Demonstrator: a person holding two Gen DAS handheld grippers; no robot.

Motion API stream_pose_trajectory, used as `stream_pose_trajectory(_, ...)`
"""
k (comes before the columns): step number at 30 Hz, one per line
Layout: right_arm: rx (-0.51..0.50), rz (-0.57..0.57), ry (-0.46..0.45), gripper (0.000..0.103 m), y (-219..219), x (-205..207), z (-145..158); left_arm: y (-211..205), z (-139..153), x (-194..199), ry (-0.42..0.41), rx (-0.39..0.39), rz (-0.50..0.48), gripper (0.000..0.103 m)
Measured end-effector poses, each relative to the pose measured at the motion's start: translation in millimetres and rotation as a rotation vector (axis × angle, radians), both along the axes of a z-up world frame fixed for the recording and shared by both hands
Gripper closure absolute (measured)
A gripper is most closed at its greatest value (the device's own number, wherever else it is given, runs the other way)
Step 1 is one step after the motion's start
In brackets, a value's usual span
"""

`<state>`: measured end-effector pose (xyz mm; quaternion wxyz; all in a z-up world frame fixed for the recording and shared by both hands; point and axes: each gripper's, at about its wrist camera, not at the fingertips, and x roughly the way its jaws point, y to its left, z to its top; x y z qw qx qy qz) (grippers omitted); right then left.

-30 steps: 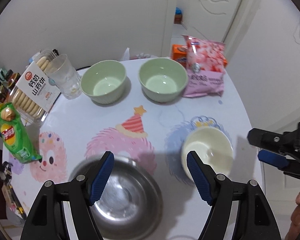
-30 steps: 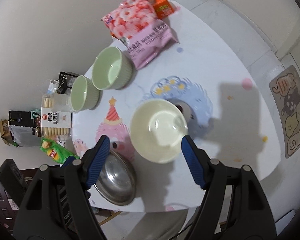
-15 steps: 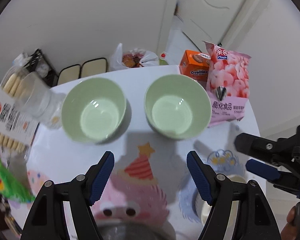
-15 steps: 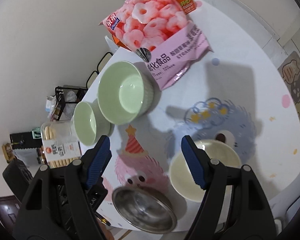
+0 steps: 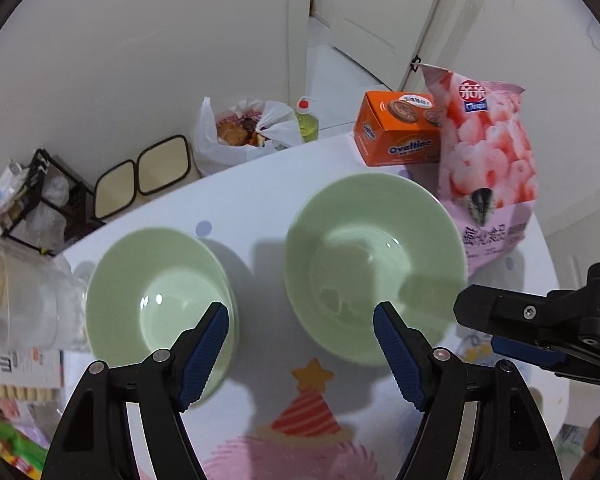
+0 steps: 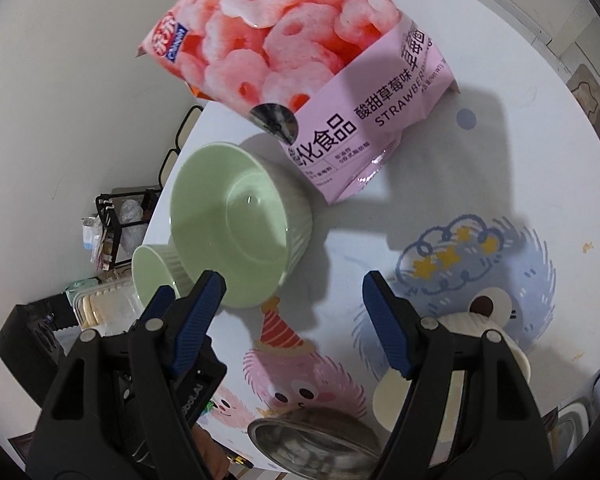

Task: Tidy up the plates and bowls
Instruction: 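Grasp the green bowl rim with the left tool while the right tool grips it too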

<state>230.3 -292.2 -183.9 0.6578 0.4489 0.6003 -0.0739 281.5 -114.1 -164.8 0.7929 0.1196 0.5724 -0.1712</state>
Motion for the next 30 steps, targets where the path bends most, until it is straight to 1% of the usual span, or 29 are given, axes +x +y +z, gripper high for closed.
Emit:
stream_pose_trajectory(3,0.002,-0.007,0.004,0.029,-4,3,-3,-2,-7,11,0.001,0.011,-0.002,0.026)
stream_pose_trajectory(6,0.001,-0.017,0.011,0.029,-5,8,-7,-4,-13,18,-0.006,0.04,0.005,0.026)
stream_pose_trajectory(11,-0.006,-0.012,0.025,0.029,-3,15,-13,-4,-18,29,0.003,0.059,0.013,0.026)
stream_pose_trajectory(12,-0.009,-0.01,0.026,0.029,-1,16,-14,-5,-18,29,0.006,0.052,-0.01,0.026)
stream_pose_trajectory(15,-0.014,-0.009,0.026,0.029,0,18,-14,-9,-8,27,-0.035,0.081,-0.038,0.026)
stream_pose_trajectory(17,-0.011,-0.014,0.026,0.029,0,18,-14,-13,-5,26,-0.048,0.08,-0.064,0.026)
stream_pose_trajectory(22,-0.008,-0.029,0.031,0.029,-2,18,-17,-22,-10,34,-0.072,0.123,-0.082,0.026)
stream_pose_trajectory(27,-0.008,-0.032,0.026,0.029,-11,20,-16,-23,-11,40,-0.053,0.102,-0.101,0.026)
stream_pose_trajectory(30,-0.005,-0.04,0.026,0.031,-13,19,-17,-28,-12,41,-0.048,0.096,-0.147,0.026)
